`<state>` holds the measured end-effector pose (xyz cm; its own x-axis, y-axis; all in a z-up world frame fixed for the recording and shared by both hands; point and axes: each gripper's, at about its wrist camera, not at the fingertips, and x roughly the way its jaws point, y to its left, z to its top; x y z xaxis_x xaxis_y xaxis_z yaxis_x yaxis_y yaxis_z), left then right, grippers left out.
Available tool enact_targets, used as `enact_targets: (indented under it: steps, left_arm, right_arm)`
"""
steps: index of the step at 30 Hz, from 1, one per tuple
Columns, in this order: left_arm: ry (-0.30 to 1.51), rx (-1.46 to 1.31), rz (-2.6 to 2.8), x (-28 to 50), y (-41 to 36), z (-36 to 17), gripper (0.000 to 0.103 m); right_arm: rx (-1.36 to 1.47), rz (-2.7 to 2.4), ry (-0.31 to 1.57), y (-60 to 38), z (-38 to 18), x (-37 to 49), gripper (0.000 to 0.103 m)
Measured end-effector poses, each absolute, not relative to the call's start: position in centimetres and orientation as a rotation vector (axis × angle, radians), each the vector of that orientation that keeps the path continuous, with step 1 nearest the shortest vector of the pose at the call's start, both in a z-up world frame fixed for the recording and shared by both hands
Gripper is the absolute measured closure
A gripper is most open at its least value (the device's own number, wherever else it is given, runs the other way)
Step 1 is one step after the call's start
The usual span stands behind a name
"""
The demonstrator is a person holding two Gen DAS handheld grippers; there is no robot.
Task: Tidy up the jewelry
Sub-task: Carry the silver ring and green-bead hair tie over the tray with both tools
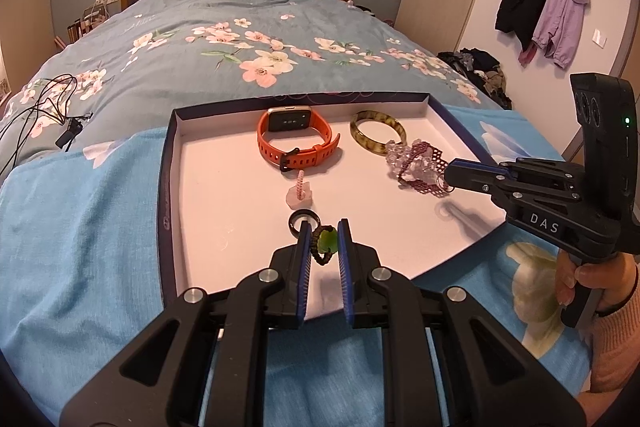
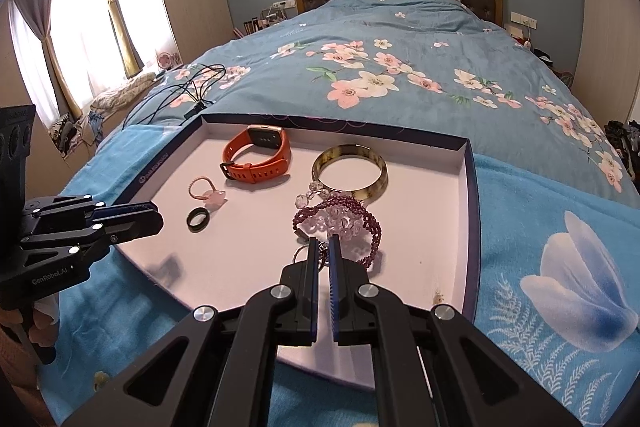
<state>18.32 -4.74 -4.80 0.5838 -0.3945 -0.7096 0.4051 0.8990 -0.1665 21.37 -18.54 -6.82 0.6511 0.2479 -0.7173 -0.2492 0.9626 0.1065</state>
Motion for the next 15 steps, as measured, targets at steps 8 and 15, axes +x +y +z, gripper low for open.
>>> enact_targets:
  steps: [8, 15]
  left_arm:
    - [0.865, 0.014, -0.452, 19.9, -5.0, -5.9, 0.090]
    - [0.886, 0.023, -0.437, 20.9, -5.4, -6.7, 0.089]
  right_arm:
    - [-0.001, 0.261, 0.837, -18.7, -7.5, 22.2, 0.100]
    - [-0.004, 0.242, 0.845, -18.6, -7.8, 22.6, 0.098]
